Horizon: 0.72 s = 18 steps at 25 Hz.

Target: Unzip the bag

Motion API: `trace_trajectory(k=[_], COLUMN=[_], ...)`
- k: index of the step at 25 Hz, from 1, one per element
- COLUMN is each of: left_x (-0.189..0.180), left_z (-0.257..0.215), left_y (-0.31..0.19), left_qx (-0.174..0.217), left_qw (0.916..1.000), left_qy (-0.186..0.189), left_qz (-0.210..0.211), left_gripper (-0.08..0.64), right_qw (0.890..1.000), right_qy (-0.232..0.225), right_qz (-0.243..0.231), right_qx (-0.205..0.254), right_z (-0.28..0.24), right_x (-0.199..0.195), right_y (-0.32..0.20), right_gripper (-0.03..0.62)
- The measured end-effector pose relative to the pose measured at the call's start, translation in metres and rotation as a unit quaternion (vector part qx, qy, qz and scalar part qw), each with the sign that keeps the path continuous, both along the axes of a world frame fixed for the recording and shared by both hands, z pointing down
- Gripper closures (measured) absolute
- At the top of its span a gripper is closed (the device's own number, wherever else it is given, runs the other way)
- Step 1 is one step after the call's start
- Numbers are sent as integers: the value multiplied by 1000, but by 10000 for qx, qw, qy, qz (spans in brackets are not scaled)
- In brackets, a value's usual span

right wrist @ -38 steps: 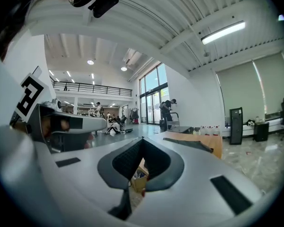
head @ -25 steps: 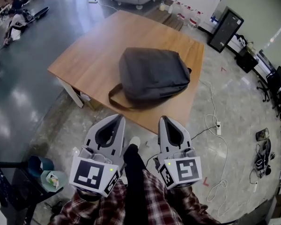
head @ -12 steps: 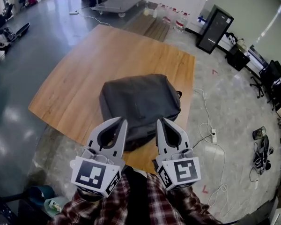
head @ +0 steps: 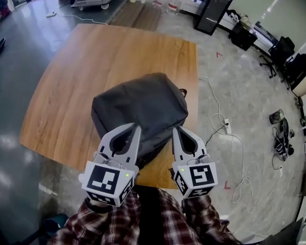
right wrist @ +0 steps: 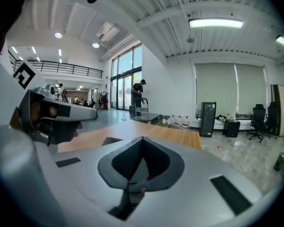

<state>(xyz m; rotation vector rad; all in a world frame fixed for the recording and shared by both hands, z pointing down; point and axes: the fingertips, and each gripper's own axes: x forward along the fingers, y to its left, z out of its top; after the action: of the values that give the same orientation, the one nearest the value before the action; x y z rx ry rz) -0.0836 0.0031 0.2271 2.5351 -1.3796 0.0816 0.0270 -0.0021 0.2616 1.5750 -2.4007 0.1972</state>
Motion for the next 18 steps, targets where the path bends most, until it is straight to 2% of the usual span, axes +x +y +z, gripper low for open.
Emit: trace_trajectory(k=[3, 7, 12, 18], left_x=[17, 39, 61, 69], left_z=[27, 83, 172, 239], left_y=[-19, -49, -79, -99], left_qx=[-306, -811, -1672, -2353], left_qw=[9991, 9938, 9772, 9592], left_qy=[-103, -446, -937, -1217], left_qz=[290, 623, 914, 984], left_gripper=[551, 551, 551, 551], right_qw=[9993, 9943, 9820, 9682], right_qy=[177, 414, 919, 1347], right_qz=[7, -238, -297, -271], right_qx=[-344, -948, -1623, -2091], right_z=[33, 85, 158, 215], right_x=[7, 10, 22, 43], right_y=[-15, -44, -88, -137], right_gripper=[584, 584, 584, 584])
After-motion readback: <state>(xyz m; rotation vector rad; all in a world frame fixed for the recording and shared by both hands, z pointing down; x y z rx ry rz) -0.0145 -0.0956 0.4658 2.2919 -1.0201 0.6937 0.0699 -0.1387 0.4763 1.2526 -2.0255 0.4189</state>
